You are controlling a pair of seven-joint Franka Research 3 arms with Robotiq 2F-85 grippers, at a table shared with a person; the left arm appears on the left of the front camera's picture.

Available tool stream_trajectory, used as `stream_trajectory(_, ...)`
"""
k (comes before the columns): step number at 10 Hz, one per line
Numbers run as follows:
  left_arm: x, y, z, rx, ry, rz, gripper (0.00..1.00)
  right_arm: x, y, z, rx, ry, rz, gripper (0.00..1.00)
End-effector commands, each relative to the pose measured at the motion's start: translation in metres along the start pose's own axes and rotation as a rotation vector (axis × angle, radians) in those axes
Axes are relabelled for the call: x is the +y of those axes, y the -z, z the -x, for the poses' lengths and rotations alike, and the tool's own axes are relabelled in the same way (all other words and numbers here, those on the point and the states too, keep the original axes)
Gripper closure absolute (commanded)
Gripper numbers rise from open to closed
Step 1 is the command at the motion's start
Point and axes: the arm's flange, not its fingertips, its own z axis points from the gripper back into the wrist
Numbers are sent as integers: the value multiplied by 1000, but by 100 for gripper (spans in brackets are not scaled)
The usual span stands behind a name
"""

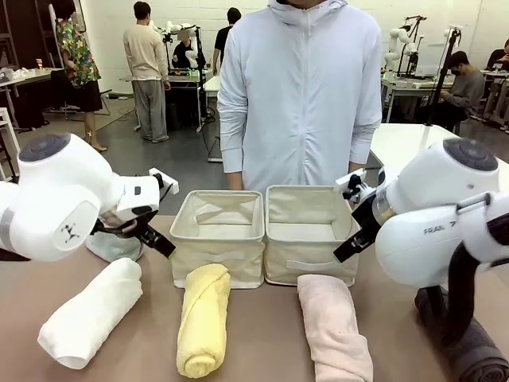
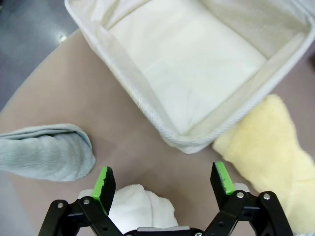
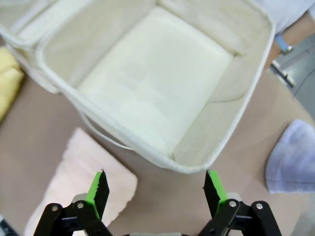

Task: Sort the towels based on their folding style.
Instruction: Pick up one triangle-folded towel and place it in the left Fabric basket.

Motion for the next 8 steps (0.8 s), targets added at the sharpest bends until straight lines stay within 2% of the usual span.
stream_trajectory(1,-7,-86,-18,-9,-4,81,0,21,-101,4,-3,27,-2,0)
stream_trajectory(2,2,-114,-40,34,15,125,0,7,-143,-11,33,51,2,0)
stream_trajectory(5,13,-190,-84,131,40,77,0,-9,-235,-33,141,71,104,0)
stream_trajectory(7,7,-232,-96,128,57,-9,0,9,-293,-37,93,73,181,0)
stream_trajectory(8,2,-245,-97,116,63,-37,0,15,-302,-38,86,76,202,0)
